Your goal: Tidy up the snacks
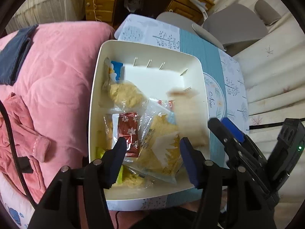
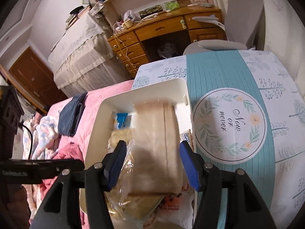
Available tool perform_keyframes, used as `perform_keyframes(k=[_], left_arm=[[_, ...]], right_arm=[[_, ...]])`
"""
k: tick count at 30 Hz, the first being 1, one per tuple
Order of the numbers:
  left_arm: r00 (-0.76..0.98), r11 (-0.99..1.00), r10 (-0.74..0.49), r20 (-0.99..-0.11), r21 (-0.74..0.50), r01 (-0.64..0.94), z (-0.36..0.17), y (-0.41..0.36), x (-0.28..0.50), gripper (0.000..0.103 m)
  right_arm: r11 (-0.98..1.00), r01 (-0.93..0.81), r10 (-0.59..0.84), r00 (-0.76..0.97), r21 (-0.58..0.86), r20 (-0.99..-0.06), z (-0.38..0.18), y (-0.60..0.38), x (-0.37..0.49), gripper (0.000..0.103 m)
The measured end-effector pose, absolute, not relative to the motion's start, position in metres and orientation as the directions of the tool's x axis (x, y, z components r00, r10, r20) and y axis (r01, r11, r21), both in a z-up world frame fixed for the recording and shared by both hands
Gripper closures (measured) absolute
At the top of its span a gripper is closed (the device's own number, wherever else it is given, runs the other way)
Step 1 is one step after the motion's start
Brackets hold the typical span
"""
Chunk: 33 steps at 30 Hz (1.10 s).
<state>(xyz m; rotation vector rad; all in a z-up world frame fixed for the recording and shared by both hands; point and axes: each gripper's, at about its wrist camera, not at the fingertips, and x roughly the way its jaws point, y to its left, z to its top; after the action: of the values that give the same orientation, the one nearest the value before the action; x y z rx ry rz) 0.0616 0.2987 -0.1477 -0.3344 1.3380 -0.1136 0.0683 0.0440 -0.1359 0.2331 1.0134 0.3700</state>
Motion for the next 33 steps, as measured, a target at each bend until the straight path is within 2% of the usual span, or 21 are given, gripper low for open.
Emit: perform_keyframes(k=[2, 5, 8, 10, 16, 23, 24, 26, 30, 31, 33], left_arm=[[0.235, 0.952, -0.257, -0.938, -0.287, -0.106, -0.144, 0.295, 0.052, 0.045], [0.264, 0.955, -0.251, -0.931, -0.282, -0.089, -0.14, 0.286, 0.037, 0.036], [0.301, 0.962, -0.229, -0.926, -0.263, -0.077, -0.134, 0.276, 0.02, 0.034], [0.318, 0.962, -0.216, -0.923, -0.257, -0.094, -0.131, 0.27, 0.009, 0.028], [0.339, 0.939, -0.211, -0.917, -0.286, -0.189, -0.121, 0.248, -0.026, 0.026], [0.368, 0.951, -0.18, -0.912, -0.257, -0.173, -0.099, 0.199, -0.065, 0.022], [0.374, 0.954, -0.172, -0.912, -0.249, -0.169, -0.095, 0.191, -0.07, 0.019], [0.39, 0.958, -0.162, -0.906, -0.239, -0.156, -0.087, 0.174, -0.082, 0.015], [0.427, 0.967, -0.149, -0.892, -0.221, -0.124, -0.071, 0.144, -0.099, 0.01], [0.446, 0.97, -0.142, -0.884, -0.214, -0.116, -0.065, 0.137, -0.104, 0.004], [0.484, 0.976, -0.107, -0.868, -0.184, -0.114, -0.055, 0.125, -0.112, 0.001]], right_arm=[[0.917, -0.183, 0.399, 0.46, 0.355, -0.793, -0.132, 0.038, 0.058, 0.037], [0.914, -0.191, 0.406, 0.448, 0.359, -0.796, -0.127, 0.029, 0.041, 0.028], [0.923, -0.187, 0.385, 0.435, 0.337, -0.814, -0.125, 0.016, 0.021, 0.027], [0.923, -0.192, 0.385, 0.414, 0.335, -0.824, -0.125, 0.006, 0.01, 0.026], [0.914, -0.164, 0.406, 0.35, 0.372, -0.844, -0.114, -0.037, -0.022, 0.026], [0.924, -0.192, 0.38, 0.336, 0.332, -0.862, -0.08, -0.083, -0.055, 0.025], [0.923, -0.196, 0.379, 0.33, 0.33, -0.865, -0.077, -0.088, -0.059, 0.023], [0.927, -0.204, 0.366, 0.317, 0.314, -0.875, -0.069, -0.098, -0.068, 0.013], [0.933, -0.229, 0.342, 0.325, 0.278, -0.882, -0.049, -0.113, -0.089, 0.011], [0.935, -0.228, 0.336, 0.329, 0.271, -0.882, -0.045, -0.117, -0.092, 0.009], [0.94, -0.222, 0.323, 0.349, 0.258, -0.879, -0.035, -0.125, -0.102, 0.003]])
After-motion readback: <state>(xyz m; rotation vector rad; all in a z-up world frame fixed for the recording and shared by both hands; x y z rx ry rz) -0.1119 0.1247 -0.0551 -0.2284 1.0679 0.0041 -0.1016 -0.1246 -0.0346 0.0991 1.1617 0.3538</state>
